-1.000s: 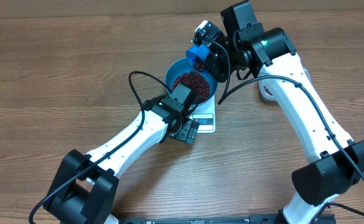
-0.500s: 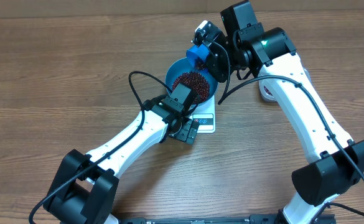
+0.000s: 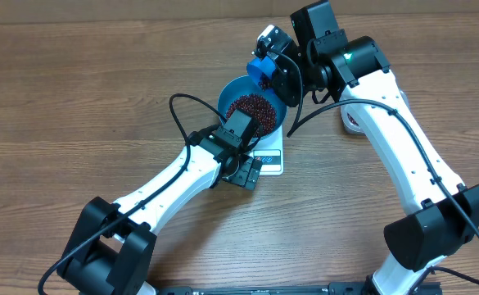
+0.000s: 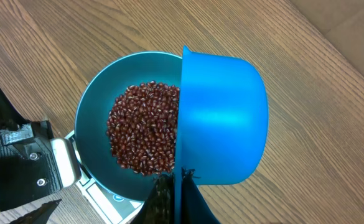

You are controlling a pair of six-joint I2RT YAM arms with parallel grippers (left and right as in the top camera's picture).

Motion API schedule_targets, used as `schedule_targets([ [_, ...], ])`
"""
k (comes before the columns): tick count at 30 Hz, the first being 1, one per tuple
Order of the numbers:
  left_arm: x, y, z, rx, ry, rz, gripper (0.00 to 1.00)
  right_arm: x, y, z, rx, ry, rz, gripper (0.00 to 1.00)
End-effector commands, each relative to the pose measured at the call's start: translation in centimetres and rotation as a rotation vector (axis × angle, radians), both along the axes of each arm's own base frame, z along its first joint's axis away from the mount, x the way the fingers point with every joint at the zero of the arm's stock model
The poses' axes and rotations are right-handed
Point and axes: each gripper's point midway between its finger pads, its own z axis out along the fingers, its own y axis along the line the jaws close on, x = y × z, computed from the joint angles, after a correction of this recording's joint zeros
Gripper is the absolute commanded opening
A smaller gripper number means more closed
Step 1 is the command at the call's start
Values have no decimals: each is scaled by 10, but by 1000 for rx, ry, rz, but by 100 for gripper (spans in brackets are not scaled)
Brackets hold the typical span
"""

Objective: Scoop item into bowl and weigh 150g on scale
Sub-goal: 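Carry the scoop over the teal bowl with the right gripper, then shake small amounts of beans from the scoop into the teal bowl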

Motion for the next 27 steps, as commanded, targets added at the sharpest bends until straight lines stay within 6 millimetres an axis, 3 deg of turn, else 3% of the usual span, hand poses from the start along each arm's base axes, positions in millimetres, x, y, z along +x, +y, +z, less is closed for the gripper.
schedule_targets([
  [1,0,2,4,2,-15,7,99,6,-2,12,3,-38,-7,4],
  [27,6,-1,6,-9,-40,9,100,-4,-2,6,-10,7,0,4],
])
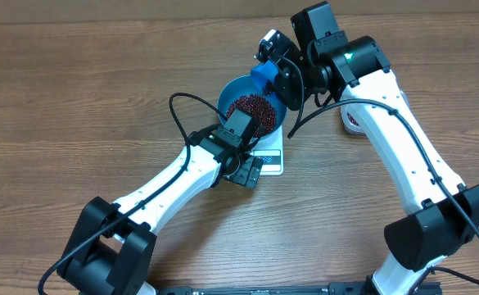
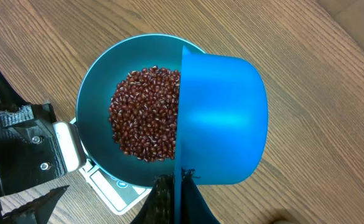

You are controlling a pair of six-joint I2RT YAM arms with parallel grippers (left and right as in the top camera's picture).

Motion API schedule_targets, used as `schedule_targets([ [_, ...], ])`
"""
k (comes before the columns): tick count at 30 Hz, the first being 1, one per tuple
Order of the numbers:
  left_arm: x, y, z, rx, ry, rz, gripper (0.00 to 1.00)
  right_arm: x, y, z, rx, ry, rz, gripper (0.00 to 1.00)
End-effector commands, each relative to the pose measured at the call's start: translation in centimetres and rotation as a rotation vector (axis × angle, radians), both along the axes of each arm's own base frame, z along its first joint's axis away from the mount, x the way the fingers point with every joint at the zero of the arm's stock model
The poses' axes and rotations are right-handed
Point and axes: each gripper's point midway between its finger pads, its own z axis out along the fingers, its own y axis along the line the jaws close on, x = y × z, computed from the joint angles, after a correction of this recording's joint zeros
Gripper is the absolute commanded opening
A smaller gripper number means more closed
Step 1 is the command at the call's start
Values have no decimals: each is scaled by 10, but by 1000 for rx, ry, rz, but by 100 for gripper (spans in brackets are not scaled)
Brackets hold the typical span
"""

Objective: Scoop item into bowl and weigh 150g on scale
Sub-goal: 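Shake small amounts of beans from the scoop into the teal bowl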

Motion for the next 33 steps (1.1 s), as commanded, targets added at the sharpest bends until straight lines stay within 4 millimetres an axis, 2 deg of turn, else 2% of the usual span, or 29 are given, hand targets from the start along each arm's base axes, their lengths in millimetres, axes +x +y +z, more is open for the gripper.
schedule_targets([
  [1,2,2,5,4,-22,9,100,4,4,13,18,-35,6,4],
  [12,2,3,5,8,-26,11,100,4,5,13,23,-35,8,4],
  [17,2,3,5,8,-25,11,100,-1,15,15,75,-17,39,5],
  [33,1,3,11,13,-13,10,100,7,17,20,113,-27,-20,5],
])
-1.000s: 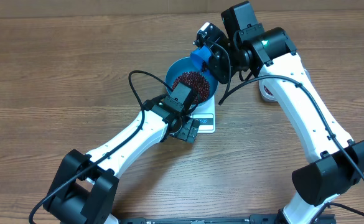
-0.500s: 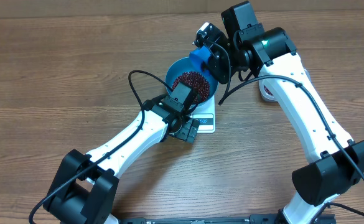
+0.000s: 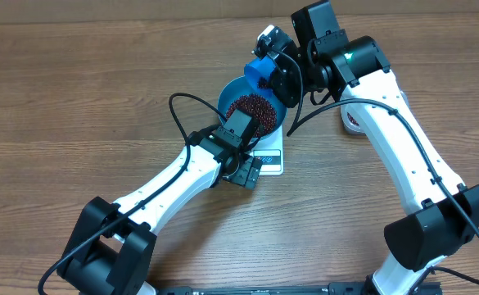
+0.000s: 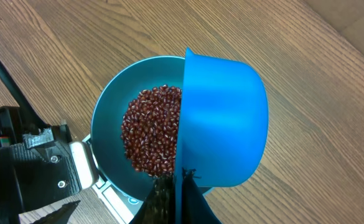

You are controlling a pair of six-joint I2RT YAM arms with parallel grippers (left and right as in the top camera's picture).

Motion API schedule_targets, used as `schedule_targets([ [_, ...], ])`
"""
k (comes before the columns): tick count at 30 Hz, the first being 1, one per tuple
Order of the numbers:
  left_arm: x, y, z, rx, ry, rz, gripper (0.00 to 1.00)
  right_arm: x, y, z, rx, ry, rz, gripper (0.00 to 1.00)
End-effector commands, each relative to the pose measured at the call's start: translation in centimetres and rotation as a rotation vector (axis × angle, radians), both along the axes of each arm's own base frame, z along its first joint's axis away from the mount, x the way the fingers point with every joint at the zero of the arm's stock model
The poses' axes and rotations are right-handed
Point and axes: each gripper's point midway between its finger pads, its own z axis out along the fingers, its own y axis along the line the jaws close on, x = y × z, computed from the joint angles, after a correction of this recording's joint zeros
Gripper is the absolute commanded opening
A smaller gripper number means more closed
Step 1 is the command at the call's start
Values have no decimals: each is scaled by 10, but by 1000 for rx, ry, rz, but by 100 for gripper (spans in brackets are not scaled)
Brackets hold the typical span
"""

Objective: Scoop item into bowl and weigh 150g on scale
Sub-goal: 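Shake small amounts of beans from the scoop into the teal bowl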

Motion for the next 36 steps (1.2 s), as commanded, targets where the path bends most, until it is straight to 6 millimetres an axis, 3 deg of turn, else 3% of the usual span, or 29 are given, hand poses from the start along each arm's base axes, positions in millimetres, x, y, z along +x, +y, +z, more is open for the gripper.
schedule_targets([
  [1,4,-1,13,-4,-23,8,100,4,5,13,38,-20,-20,5],
  [28,11,-4,22,-8,-48,10,99,3,5,13,40,-13,-27,8],
  [36,11,-4,22,-8,-48,10,100,3,5,13,40,-11,-27,4],
])
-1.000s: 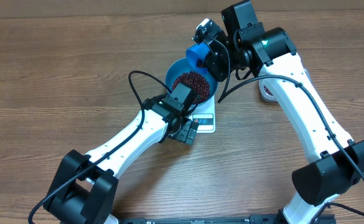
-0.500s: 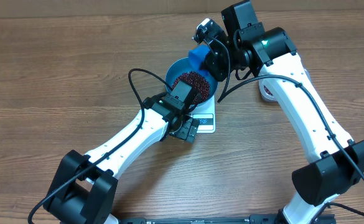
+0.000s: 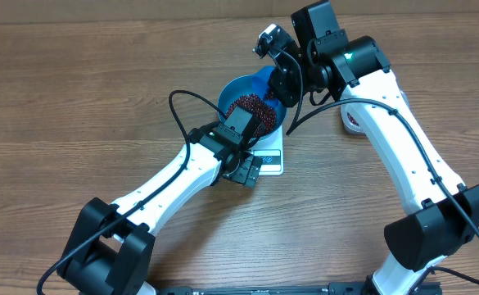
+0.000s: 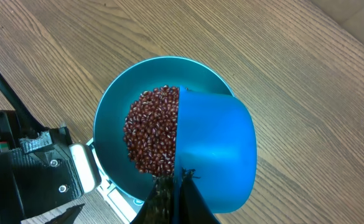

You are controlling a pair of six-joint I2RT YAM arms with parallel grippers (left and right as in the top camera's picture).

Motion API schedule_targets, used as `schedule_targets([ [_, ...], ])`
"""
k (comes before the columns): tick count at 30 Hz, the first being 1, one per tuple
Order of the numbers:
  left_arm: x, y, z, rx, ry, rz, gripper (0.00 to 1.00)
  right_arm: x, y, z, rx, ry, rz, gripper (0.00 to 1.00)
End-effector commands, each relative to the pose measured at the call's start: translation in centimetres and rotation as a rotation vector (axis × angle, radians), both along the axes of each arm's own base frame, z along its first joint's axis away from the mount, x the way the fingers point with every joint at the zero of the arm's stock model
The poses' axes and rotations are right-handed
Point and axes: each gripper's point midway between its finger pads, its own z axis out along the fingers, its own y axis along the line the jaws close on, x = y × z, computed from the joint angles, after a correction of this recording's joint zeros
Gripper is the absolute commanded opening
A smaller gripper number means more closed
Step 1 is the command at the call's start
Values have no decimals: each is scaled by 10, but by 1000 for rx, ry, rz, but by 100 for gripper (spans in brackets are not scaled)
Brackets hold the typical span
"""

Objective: Scoop item into bowl and weigh 150g on scale
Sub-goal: 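Shake small amounts of beans from the scoop into the teal bowl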

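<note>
A teal bowl [image 4: 110, 118] of red beans [image 4: 150, 137] stands on the white scale [image 3: 270, 157]. My right gripper [image 4: 172, 199] is shut on the handle of a blue scoop [image 4: 216, 149]. The scoop hangs tilted over the right half of the bowl, its back to the wrist camera, so its inside is hidden. In the overhead view the scoop [image 3: 265, 82] is just over the bowl's far right rim. My left gripper [image 3: 244, 174] rests at the scale's near left corner; its fingers are too dark to read.
A white round object [image 3: 352, 123] lies on the table, partly hidden behind the right arm. A black cable [image 3: 178, 106] loops up from the left arm beside the bowl. Bare wooden table [image 3: 75, 98] surrounds the scale.
The scoop sat higher at the bowl's far rim; now it is lower and further in over the bowl's right half, tilted more. The left arm has not moved.
The right gripper held the scoop over the bowl's right side throughout. It was close above the bowl, then nearer still, then farther back and higher, and now low over the beans again. The bean pile looks much the same. The left arm stayed at the scale.
</note>
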Motion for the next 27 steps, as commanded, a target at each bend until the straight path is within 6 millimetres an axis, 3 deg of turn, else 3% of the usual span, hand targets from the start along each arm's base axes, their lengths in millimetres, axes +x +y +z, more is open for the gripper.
schedule_targets([
  [1,8,-3,14,-14,-44,8,100,3,5,13,26,-31,7,4],
  [17,8,-3,14,-14,-44,8,99,16,12,24,55,-105,22,4],
  [20,8,-3,14,-15,-44,8,100,9,19,25,52,-129,143,4],
  [25,8,-3,14,-14,-44,9,100,2,25,25,82,-98,163,4],
  [27,8,-3,14,-14,-44,9,100,5,17,20,23,-115,157,4],
])
